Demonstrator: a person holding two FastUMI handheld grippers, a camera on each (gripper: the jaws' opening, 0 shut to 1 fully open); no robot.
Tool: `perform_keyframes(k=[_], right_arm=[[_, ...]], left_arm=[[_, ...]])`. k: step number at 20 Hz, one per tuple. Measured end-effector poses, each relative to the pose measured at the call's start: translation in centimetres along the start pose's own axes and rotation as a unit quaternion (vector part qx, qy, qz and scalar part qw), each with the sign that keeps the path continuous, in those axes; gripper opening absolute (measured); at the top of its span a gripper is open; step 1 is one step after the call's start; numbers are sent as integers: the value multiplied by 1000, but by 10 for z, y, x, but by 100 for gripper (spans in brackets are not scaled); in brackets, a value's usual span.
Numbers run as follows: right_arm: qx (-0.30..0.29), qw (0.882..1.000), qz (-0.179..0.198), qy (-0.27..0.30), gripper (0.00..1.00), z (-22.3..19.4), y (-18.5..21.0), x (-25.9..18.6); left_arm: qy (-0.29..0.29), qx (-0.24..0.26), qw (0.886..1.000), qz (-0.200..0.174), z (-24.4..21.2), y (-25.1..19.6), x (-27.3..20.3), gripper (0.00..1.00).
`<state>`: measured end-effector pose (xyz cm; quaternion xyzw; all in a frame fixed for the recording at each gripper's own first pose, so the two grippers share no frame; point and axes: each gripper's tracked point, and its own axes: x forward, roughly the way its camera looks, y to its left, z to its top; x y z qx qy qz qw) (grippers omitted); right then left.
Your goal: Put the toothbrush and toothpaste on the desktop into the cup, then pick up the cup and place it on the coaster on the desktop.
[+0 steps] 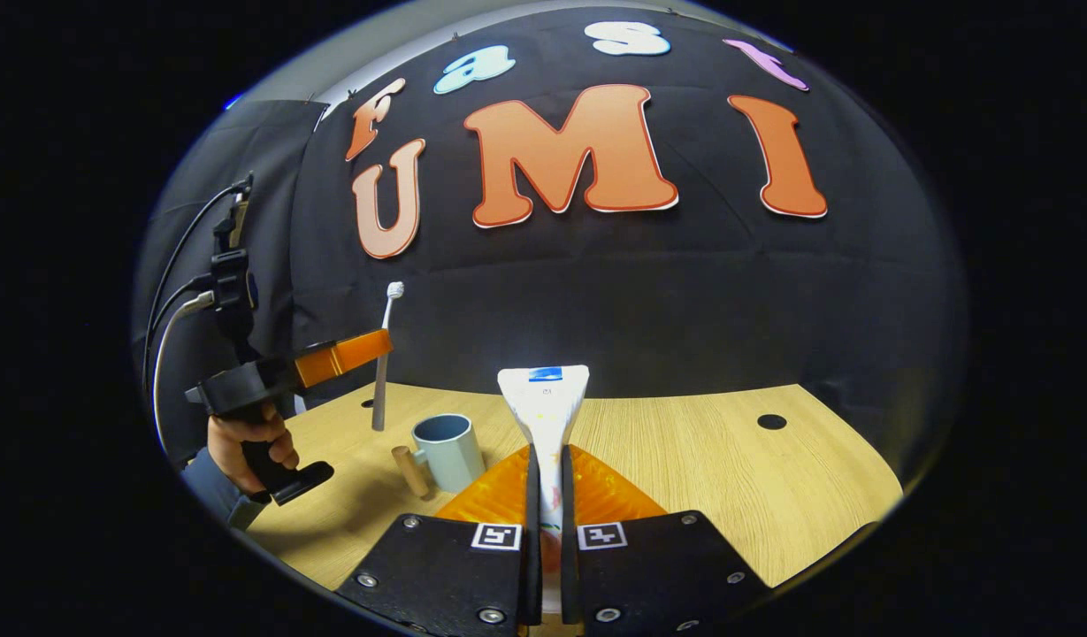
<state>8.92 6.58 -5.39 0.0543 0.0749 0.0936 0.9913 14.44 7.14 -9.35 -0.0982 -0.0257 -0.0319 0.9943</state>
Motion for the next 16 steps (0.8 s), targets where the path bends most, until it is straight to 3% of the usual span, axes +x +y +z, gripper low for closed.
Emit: perform_keyframes(k=[8, 16], right_arm=[[-8, 1000, -1, -9, 9, 4, 2, 1], [-18, 1000, -4, -19, 9, 7, 4, 12]], left_arm=[[24, -4, 999, -24, -17, -7, 39, 6], [57, -5, 998, -12, -61, 9, 60, 6]])
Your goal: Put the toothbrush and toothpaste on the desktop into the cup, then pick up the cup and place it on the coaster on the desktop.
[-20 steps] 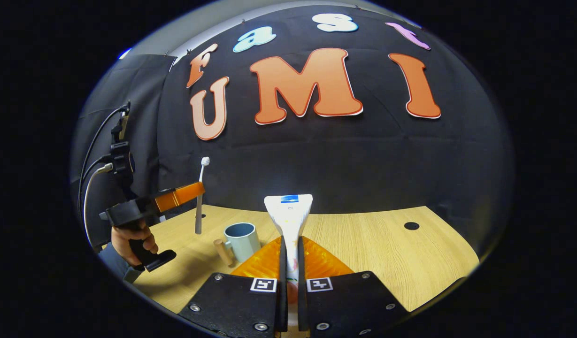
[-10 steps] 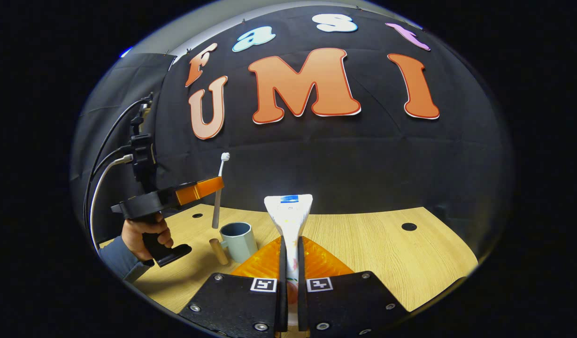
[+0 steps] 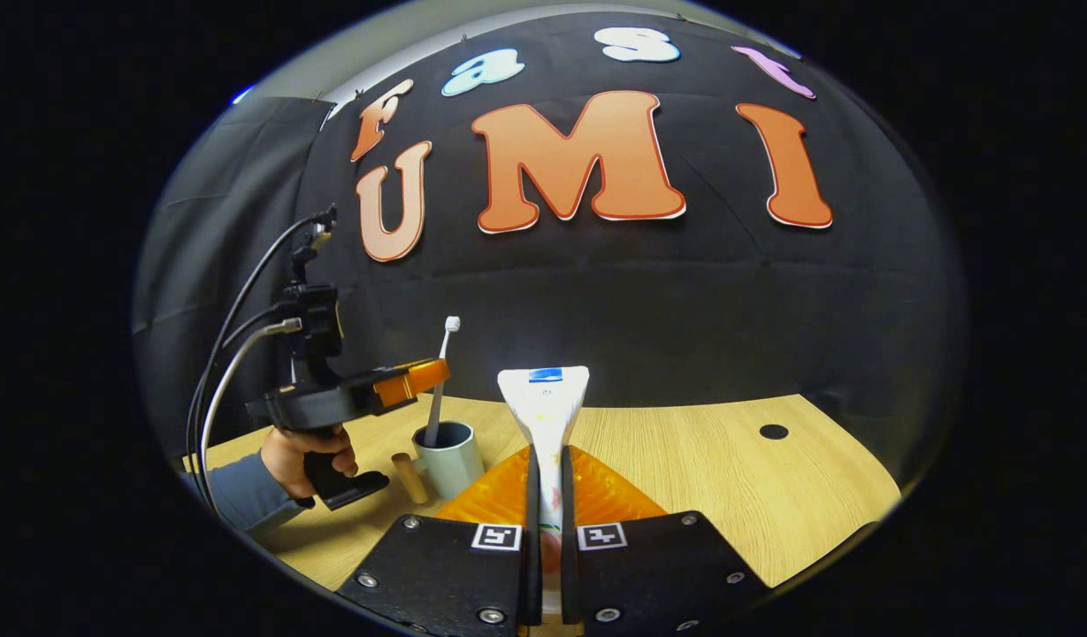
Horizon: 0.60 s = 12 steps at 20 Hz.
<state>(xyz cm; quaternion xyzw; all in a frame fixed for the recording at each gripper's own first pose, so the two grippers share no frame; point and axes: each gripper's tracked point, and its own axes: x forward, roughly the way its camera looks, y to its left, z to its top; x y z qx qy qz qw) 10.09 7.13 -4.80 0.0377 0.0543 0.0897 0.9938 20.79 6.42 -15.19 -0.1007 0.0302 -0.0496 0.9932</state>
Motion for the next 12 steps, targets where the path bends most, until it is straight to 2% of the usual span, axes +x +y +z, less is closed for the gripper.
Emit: perform_keyframes(k=[5, 12], right_arm=[[10, 1000, 12, -16, 8, 21, 10, 8], [18, 1000, 21, -14, 9, 23, 16, 21]], left_arm=[[13, -8, 1000, 8, -14, 3, 7, 6], [44, -2, 999, 11, -31, 4, -3, 8]])
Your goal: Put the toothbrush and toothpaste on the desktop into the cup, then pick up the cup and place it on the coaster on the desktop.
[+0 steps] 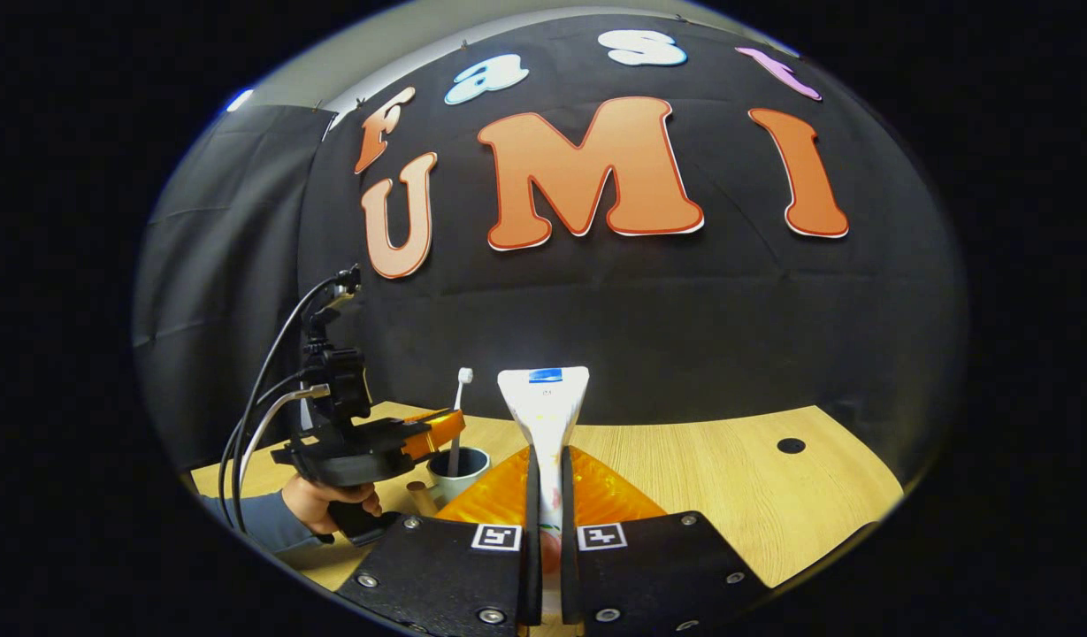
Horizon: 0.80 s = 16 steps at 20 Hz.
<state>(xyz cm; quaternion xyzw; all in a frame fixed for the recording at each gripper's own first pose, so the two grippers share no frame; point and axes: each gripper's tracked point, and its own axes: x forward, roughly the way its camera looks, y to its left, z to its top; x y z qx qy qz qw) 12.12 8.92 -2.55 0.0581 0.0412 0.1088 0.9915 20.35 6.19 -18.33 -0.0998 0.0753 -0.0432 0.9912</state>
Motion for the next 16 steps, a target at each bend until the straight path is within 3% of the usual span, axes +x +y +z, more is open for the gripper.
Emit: perform_keyframes(k=[2, 5, 7, 8, 10, 12, 16], right_arm=[[4, 1000, 0, -2, 9, 3, -2, 7], [16, 1000, 9, -2, 9, 6, -1, 17], [15, 1000, 13, -1, 8, 7, 1, 31], [15, 1000, 16, -1, 9, 7, 4, 38], [18, 999, 28, -3, 9, 9, 10, 50], [21, 999, 43, -10, 9, 12, 20, 63], [26, 997, 67, -28, 9, 23, 39, 88]], left_arm=[[17, 10, 1000, -5, -4, -2, -7, 10], [32, 10, 999, -10, -8, -4, -16, 27], [38, 0, 999, -13, -7, -3, -26, 46], [43, -2, 999, -13, -9, -2, -32, 66], [48, -3, 999, -4, -9, 7, -43, 87], [48, -7, 999, 2, -6, 15, -59, 97], [44, -9, 999, 24, 6, 39, -88, 98]])
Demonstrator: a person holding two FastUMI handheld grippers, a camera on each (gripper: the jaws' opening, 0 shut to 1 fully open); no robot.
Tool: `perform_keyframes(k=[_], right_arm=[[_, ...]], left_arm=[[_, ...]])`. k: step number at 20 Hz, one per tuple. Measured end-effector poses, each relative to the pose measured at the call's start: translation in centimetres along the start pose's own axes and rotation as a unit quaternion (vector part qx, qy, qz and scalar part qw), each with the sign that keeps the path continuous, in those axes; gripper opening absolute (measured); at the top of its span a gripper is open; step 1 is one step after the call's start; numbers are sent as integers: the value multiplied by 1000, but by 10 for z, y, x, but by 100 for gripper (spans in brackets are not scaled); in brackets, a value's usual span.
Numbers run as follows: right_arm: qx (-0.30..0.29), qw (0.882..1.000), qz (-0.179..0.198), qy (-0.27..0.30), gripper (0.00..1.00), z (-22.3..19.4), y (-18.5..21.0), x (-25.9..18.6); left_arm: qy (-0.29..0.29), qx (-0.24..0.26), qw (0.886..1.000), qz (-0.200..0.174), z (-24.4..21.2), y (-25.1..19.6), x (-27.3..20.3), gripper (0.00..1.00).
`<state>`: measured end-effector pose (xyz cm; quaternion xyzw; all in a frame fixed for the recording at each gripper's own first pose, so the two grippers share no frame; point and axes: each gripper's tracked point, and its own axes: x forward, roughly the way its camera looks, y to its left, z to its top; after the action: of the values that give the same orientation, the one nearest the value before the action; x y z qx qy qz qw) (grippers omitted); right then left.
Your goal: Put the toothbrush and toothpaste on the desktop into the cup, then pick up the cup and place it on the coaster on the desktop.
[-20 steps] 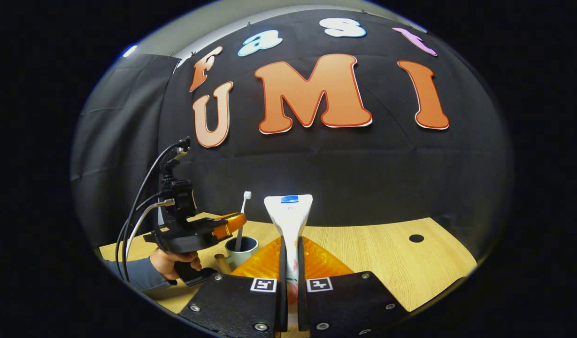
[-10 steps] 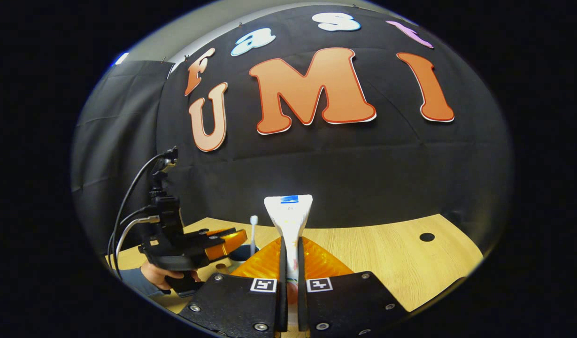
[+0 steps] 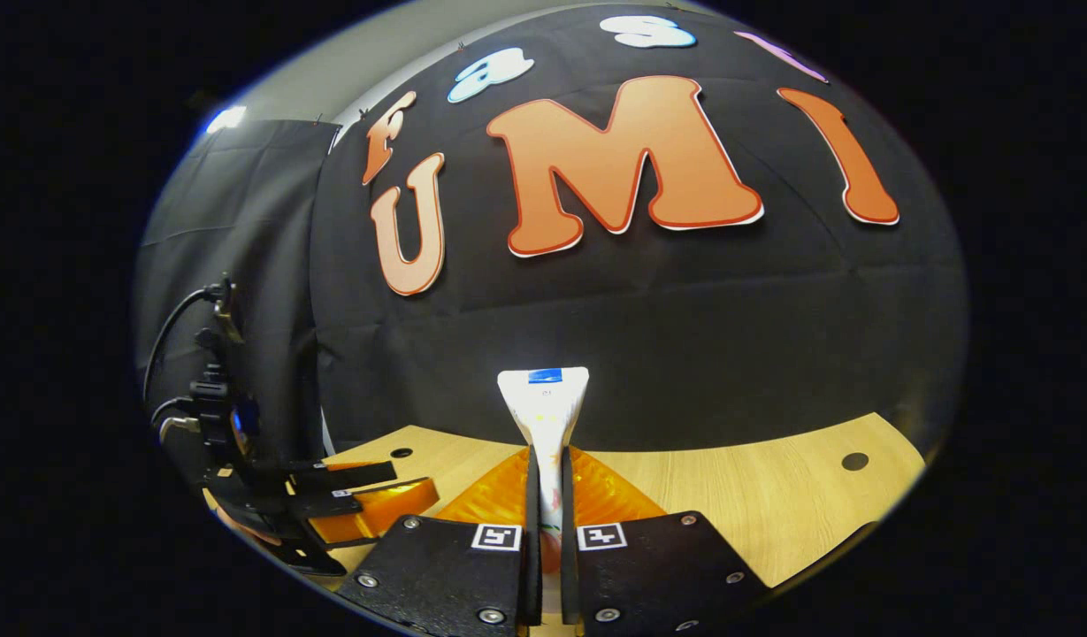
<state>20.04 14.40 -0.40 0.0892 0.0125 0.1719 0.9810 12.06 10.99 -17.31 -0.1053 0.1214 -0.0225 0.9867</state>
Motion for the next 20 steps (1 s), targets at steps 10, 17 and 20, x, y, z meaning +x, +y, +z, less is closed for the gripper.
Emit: perform_keyframes(k=[10, 17, 20], right_arm=[[19, 996, 72, -40, 9, 19, 67, 56], [15, 995, 89, -39, 9, 6, 85, 90], [16, 996, 87, -25, 10, -11, 83, 104]], left_arm=[[-24, 31, 999, 35, 17, 23, -81, 98], [-8, 28, 999, 40, 6, 20, -101, 98], [-8, 36, 998, 44, 6, 24, -103, 98]])
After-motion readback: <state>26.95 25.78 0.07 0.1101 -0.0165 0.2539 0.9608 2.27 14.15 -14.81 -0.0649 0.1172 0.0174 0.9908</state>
